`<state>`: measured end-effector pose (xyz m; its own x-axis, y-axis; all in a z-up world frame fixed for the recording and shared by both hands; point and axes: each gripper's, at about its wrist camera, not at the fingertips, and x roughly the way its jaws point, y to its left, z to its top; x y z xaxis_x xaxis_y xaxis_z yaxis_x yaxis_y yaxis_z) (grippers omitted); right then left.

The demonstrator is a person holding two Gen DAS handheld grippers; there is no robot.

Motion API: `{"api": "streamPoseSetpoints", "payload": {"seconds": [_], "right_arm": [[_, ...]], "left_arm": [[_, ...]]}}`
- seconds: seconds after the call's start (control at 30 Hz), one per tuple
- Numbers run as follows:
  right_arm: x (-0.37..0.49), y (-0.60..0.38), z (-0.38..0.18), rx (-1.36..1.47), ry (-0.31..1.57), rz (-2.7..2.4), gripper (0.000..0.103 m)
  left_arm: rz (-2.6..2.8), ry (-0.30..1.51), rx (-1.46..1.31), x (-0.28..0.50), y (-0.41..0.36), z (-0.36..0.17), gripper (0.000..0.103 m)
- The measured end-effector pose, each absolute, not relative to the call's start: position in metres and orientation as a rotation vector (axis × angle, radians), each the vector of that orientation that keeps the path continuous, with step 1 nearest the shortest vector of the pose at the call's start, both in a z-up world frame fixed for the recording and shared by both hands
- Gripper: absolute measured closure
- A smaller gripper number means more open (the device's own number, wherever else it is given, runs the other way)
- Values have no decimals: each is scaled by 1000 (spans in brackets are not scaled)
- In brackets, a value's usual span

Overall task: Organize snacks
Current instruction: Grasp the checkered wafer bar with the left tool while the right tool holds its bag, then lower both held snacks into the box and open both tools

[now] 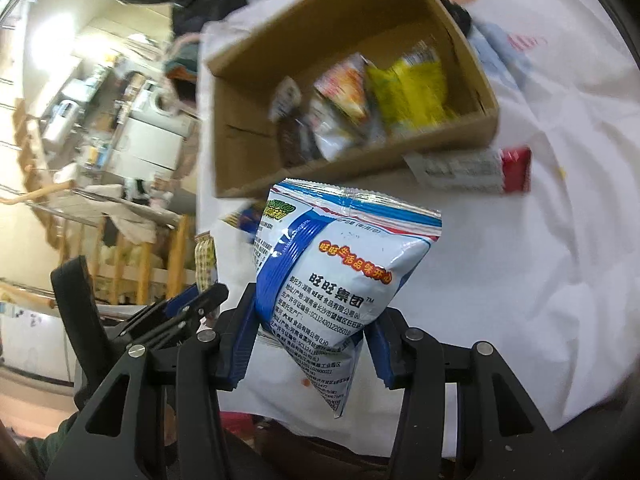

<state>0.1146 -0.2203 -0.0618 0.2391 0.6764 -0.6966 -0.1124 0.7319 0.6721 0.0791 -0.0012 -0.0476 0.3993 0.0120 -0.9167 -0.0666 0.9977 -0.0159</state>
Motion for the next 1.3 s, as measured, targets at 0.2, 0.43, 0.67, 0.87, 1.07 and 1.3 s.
{"api": "streamPoseSetpoints", "payload": {"seconds": [0.2, 0.43, 0.67, 0.87, 1.07, 1.3], "right_arm": [[122, -263, -35, 621, 1071, 496, 52], [143, -298, -49, 699, 1092, 337, 52], [167, -292, -37, 672, 1048, 328, 52], [204, -266, -34, 573, 1038, 376, 52], [231, -242, -42, 508, 1046, 428, 52], [259, -233, -63, 597, 1082, 470, 52]], "left_arm": [[46, 1022, -10, 99, -8, 3, 81], [6, 963, 38, 128, -17, 22, 81], [-40, 981, 29, 160, -17, 8, 81], [-66, 996, 32, 185, -15, -8, 81], [-80, 986, 22, 203, -13, -24, 81], [-127, 1055, -47, 223, -15, -50, 80]]}}
